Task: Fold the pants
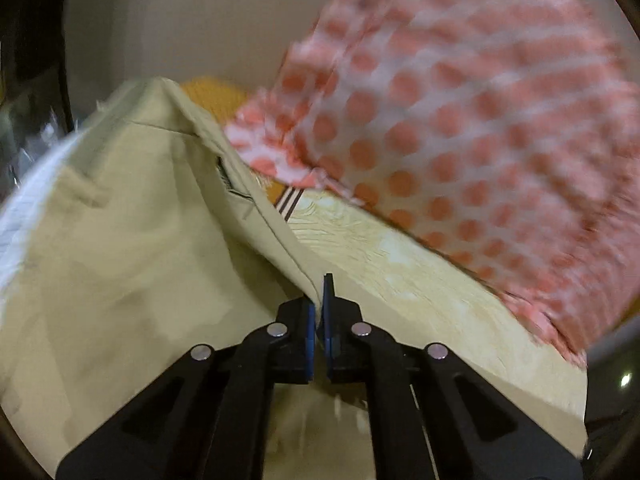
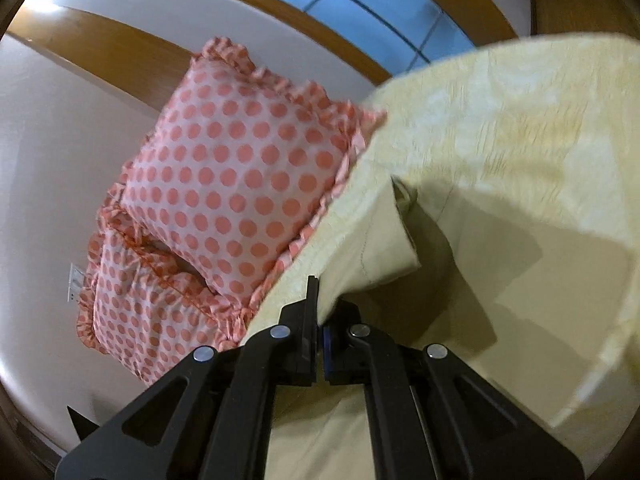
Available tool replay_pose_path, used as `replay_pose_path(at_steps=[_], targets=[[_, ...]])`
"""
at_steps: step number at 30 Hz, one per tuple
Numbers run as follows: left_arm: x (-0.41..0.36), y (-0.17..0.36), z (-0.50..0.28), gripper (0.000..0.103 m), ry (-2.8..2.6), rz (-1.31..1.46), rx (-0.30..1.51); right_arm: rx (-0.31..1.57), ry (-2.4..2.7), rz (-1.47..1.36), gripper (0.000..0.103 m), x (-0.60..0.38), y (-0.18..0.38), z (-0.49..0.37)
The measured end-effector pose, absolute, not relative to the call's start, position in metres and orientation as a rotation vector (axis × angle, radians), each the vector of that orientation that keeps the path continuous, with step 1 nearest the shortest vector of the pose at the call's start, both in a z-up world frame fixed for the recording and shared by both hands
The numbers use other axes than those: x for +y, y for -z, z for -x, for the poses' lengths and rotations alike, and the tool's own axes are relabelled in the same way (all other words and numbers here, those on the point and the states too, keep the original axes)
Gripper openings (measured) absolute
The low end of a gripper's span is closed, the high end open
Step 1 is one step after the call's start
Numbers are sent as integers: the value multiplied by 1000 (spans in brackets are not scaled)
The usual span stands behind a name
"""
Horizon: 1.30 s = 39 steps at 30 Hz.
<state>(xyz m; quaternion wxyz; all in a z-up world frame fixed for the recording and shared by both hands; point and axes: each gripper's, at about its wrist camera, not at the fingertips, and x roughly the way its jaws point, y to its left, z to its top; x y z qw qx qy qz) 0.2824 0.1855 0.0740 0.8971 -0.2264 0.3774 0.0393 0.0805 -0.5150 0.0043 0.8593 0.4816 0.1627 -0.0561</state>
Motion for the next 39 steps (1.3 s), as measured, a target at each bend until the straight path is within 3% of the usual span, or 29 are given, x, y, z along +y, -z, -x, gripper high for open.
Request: replay_pose_path(at_steps=[4,8,13,14,17,18,19,21,24,26,28,31,38,39], targets=[[199,-95,-154,3,-13,483,674,332,190,-976,2,-521,-4,-48],[203,-63,-61,3,-44,507,711,360,255,-983,2,-528,13,-26],[206,-15,-26,3,-87,575,761,418,326,-933,4,-526,26,-15],[206,-12,-19,3,-87,583,735,420,348,-927,12,-527,26,-11],[201,-16,-10,12,-107,549,701,381,446,-894,75,-532,24,5],[200,-18,-5,18,-115,535,687,363,468,-882,75,-533,24,9],[199,-19,-2,22,-121,522,682,357,475,-871,75,-534,24,9],[197,-22,0,43,-135,506,664,362,462,-857,69,-536,30,4],[199,-26,5,50,-154,501,641,374,431,-819,55,-531,33,-6],[203,-27,9,53,-180,504,620,375,390,-801,44,-525,36,-10],[208,-30,14,56,-207,506,594,379,383,-754,42,-517,37,-11],[218,-32,18,62,-238,517,562,361,401,-705,31,-512,39,-10],[235,-25,19,64,-277,546,566,405,440,-415,28,-488,39,-20],[236,-25,20,65,-281,548,563,409,435,-402,3,-488,39,-20]])
